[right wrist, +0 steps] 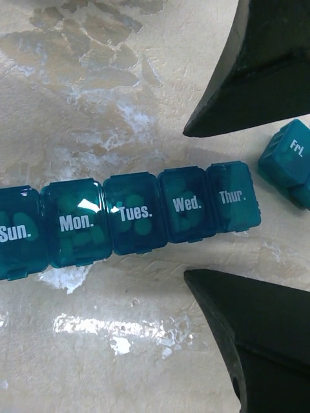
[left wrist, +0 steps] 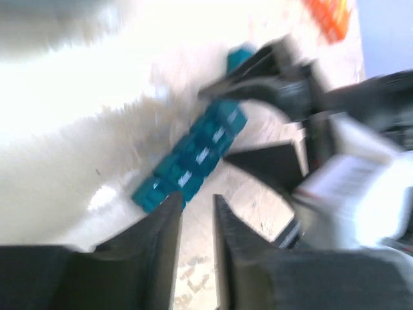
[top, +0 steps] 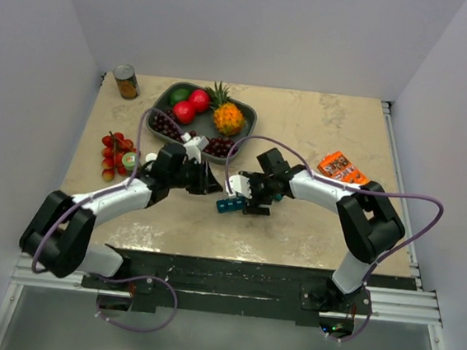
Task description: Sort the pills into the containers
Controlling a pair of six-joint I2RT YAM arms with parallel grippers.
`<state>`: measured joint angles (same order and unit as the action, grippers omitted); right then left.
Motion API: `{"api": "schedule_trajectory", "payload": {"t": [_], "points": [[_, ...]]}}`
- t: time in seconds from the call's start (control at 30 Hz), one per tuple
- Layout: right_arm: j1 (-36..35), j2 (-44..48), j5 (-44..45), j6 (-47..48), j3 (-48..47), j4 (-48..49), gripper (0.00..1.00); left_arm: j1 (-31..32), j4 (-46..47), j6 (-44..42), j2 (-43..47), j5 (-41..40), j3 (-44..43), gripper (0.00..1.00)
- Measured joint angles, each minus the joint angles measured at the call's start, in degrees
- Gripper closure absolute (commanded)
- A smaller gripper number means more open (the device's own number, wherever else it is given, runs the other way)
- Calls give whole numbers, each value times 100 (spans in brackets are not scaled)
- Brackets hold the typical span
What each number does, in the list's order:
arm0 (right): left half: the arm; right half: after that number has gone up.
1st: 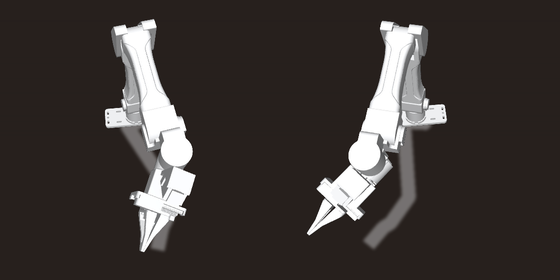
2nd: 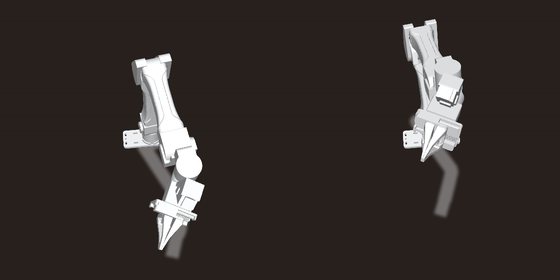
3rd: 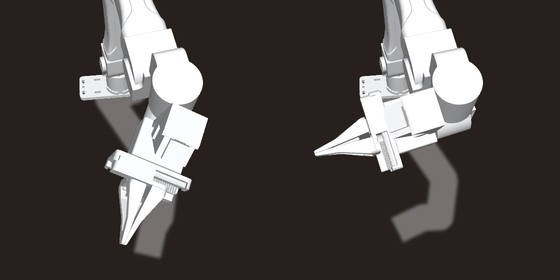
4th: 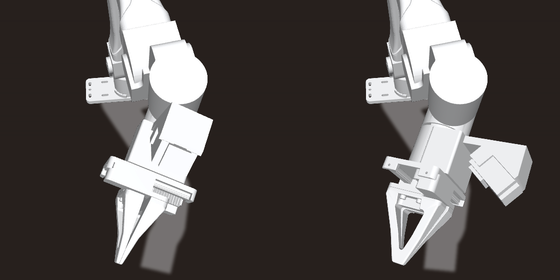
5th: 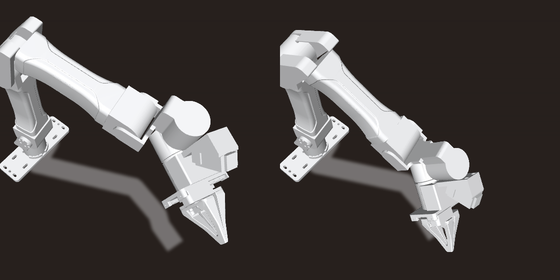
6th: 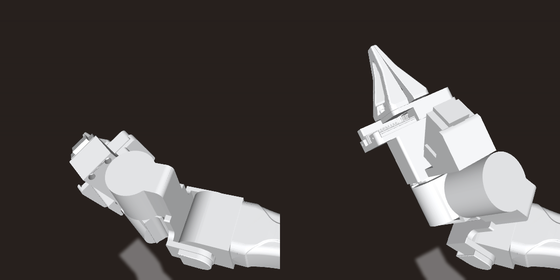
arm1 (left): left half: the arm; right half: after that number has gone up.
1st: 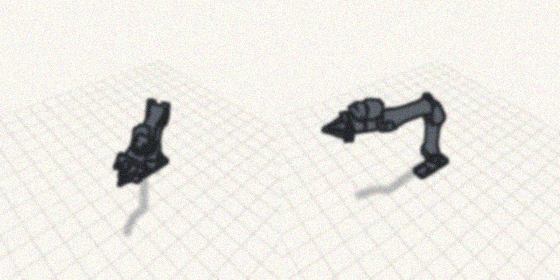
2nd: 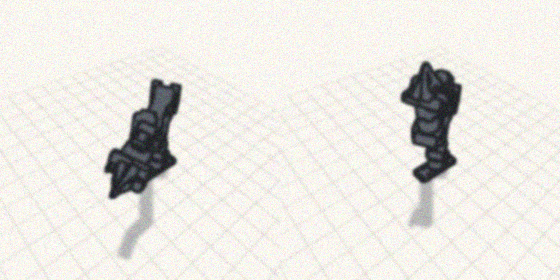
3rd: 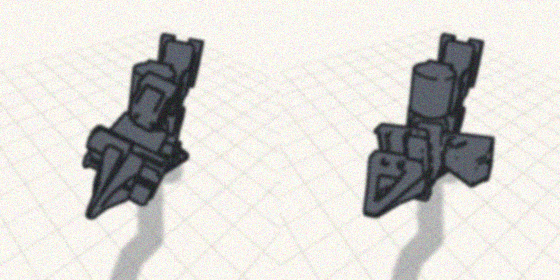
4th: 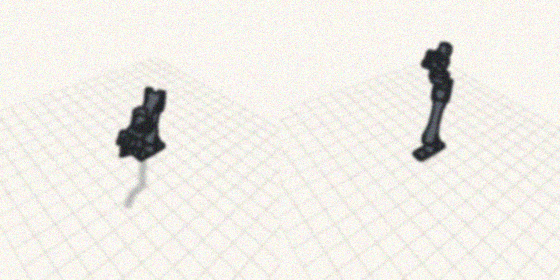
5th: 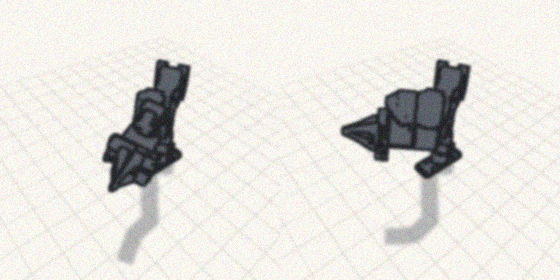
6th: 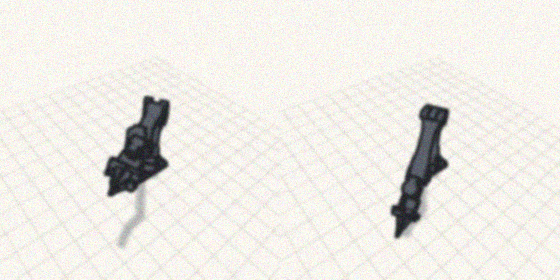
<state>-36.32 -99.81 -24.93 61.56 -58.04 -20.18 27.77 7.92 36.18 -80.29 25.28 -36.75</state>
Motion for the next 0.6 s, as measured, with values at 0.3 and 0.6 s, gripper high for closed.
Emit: {"api": "schedule_trajectory", "payload": {"t": [0.3,0.6], "points": [[437,1005,68,-977,-343,-592,1,-227,-1373,-1178,2201,-1379,-833,0],[1864,4223,1213,-3438,-511,-404,1,-291,-1985,-2179,4063,-2743,-1495,0]]}}
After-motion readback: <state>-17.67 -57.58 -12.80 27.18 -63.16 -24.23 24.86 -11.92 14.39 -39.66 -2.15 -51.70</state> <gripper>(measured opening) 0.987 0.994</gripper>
